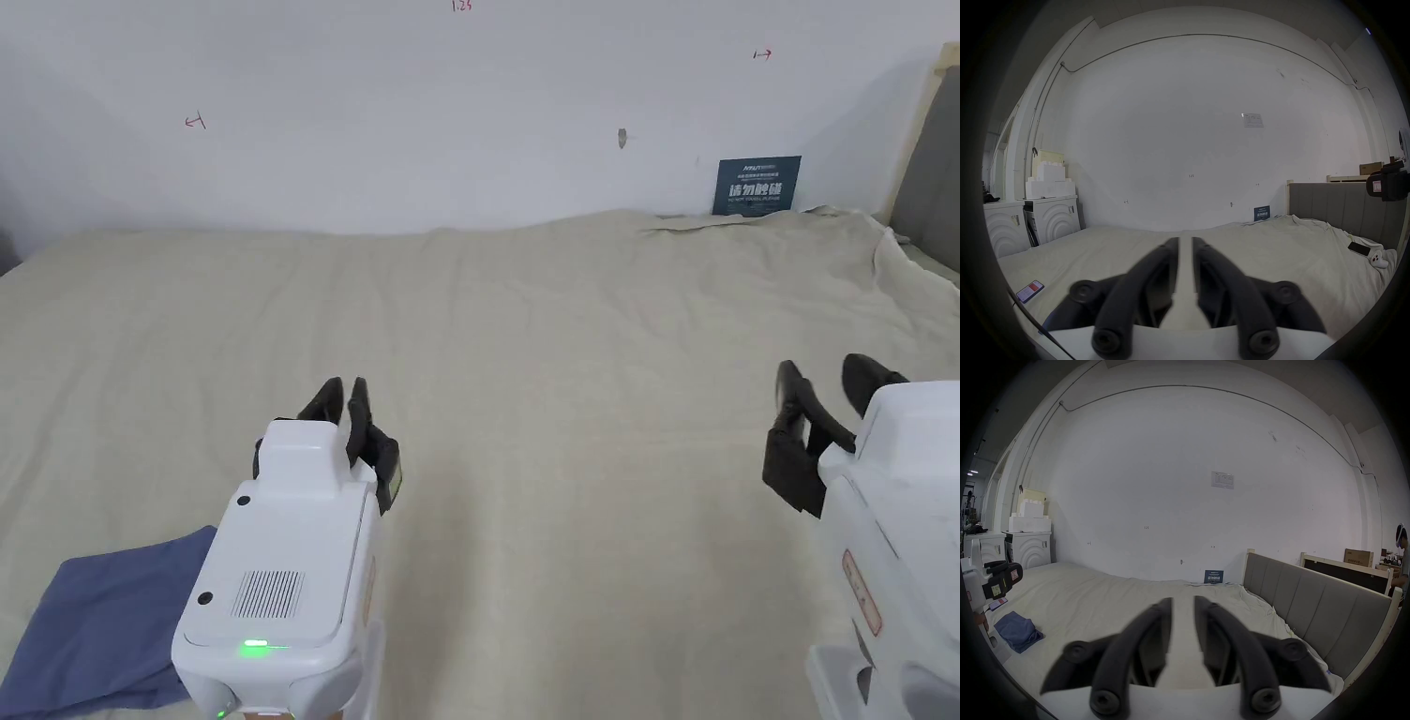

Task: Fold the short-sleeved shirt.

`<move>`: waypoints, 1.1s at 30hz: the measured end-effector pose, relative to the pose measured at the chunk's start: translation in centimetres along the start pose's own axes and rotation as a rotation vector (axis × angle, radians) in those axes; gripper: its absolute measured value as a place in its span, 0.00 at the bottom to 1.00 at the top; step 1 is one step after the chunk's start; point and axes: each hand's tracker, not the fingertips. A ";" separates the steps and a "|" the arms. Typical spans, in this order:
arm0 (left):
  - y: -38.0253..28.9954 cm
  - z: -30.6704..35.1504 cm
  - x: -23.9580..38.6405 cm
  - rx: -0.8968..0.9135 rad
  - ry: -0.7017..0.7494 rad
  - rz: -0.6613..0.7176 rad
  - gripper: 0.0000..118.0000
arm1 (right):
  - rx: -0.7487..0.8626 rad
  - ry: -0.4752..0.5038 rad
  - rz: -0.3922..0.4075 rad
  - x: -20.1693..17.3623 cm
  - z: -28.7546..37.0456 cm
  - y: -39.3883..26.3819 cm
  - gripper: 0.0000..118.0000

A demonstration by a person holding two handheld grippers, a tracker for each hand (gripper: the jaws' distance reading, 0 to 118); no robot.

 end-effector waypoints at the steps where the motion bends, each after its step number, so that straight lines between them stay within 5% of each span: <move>1: 0.0 0.0 -0.2 -0.004 -0.003 0.008 0.52 | -0.002 -0.003 -0.002 0.0 0.0 0.0 0.64; 3: -0.1 -0.1 -0.4 -0.006 -0.004 0.026 0.57 | 0.003 -0.003 -0.009 0.1 0.0 0.0 0.67; 6: -0.1 -0.1 -0.6 -0.009 0.006 0.035 0.91 | 0.012 0.001 -0.014 0.1 0.2 0.0 0.81; 8: -0.1 0.1 -0.6 0.004 0.001 0.034 1.00 | 0.013 0.004 -0.015 0.1 0.3 0.1 0.81; 16: 0.1 0.3 -0.4 0.012 -0.010 0.012 1.00 | 0.016 0.009 -0.018 0.0 0.3 0.1 0.91; 33: 0.4 0.3 -0.3 0.016 -0.003 0.007 1.00 | 0.027 -0.001 -0.024 0.3 0.5 0.3 0.91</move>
